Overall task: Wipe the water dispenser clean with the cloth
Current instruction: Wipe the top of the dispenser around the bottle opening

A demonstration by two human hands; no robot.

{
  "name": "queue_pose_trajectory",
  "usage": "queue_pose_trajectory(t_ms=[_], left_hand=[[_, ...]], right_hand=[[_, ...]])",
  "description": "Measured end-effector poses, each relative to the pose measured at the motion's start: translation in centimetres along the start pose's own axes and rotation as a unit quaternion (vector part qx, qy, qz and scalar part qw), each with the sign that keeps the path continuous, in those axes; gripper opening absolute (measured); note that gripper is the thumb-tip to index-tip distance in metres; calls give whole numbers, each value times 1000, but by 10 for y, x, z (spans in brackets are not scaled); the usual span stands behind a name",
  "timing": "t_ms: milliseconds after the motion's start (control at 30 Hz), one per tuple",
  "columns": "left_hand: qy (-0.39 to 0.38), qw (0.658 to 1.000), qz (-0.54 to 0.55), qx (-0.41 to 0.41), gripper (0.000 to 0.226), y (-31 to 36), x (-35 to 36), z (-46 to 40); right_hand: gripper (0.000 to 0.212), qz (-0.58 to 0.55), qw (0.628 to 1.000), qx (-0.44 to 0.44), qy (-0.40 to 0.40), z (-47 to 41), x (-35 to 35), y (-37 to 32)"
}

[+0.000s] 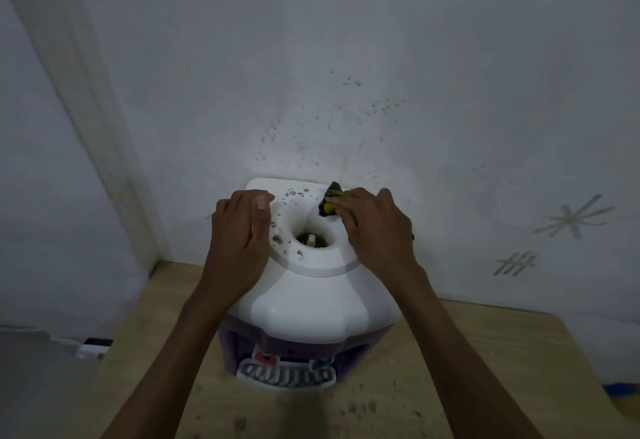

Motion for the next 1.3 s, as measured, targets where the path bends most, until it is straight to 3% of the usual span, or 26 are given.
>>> queue_pose_trajectory(t_ms=[167, 367, 533, 667, 833, 967, 1133, 1300], left_hand=[[0, 1000, 4, -11, 52, 1, 1, 0], [10, 1000, 1, -8, 53, 1, -1, 0], [15, 1000, -6, -27, 55, 2, 0, 1], [19, 999, -13, -31, 54, 2, -1, 2], [19, 999, -4, -49, 51, 0, -3, 2], [18, 998, 6, -56, 58, -1, -5, 2], [17, 998, 14, -56, 62, -2, -4, 3], [21, 998, 14, -59, 60, -3, -4, 3]], right_hand=[[29, 35, 997, 74, -6, -4, -6, 19], [28, 17, 1000, -19, -16, -17, -1, -15], [21, 77, 996, 45, -7, -30, -8, -13], [25, 39, 998, -42, -20, -33, 2, -47], [18, 87, 996, 13, 0, -43, -6, -42], [20, 84, 994, -63, -18, -42, 2, -67], [20, 99, 994, -41, -1, -50, -6, -61], [23, 82, 988, -130, -31, -43, 1, -80]])
Point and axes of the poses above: each hand's wrist, its own z-axis away from the middle knuckle, its own x-axis out of the palm, y = z × x, the point moved 8 cm from there along -z, towards the middle knuckle, and after that the axes turned 14 degrees about -y, right-handed, at the moved point
